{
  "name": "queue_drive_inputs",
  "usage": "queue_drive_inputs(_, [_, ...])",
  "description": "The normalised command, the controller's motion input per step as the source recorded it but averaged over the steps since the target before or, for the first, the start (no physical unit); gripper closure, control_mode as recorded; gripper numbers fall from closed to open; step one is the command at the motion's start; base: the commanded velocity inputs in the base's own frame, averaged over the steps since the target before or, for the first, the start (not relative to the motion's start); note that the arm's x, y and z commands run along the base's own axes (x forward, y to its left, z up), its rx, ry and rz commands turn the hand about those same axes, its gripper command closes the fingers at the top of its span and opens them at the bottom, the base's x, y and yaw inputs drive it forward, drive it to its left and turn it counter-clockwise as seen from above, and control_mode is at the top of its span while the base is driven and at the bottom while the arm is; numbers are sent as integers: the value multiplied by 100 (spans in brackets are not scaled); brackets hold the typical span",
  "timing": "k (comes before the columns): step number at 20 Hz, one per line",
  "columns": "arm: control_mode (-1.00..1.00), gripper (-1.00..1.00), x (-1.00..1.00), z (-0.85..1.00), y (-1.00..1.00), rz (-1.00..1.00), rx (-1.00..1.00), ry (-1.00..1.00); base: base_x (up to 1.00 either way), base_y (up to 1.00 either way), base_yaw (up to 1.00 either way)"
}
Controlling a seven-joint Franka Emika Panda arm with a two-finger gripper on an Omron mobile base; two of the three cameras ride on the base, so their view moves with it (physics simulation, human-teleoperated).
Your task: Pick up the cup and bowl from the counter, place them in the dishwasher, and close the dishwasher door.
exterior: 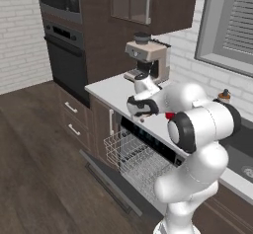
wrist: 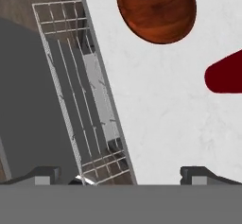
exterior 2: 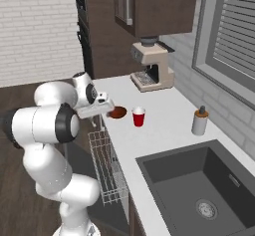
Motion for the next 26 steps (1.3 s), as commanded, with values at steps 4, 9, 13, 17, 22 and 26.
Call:
queue_drive_inputs(4, [-100, -100, 29, -35, 0, 0, 0, 0, 0, 0, 0])
queue_drive_inputs(9, [-100, -100, 13, -8, 0, 0, 0, -1, 0, 0, 0])
queue_drive_inputs(13, [-100, -100, 26, 0, 0, 0, 0, -2, 0, 0, 0])
queue_drive_inputs(17, [-100, -100, 44, 0, 0, 2, 0, -1, 0, 0, 0])
queue_drive_inputs(22, [-100, -100, 44, 0, 6, 3, 0, -3, 0, 0, 0])
queue_drive_inputs(26, [-100, -100, 43, -1, 12, 1, 0, -2, 0, 0, 0])
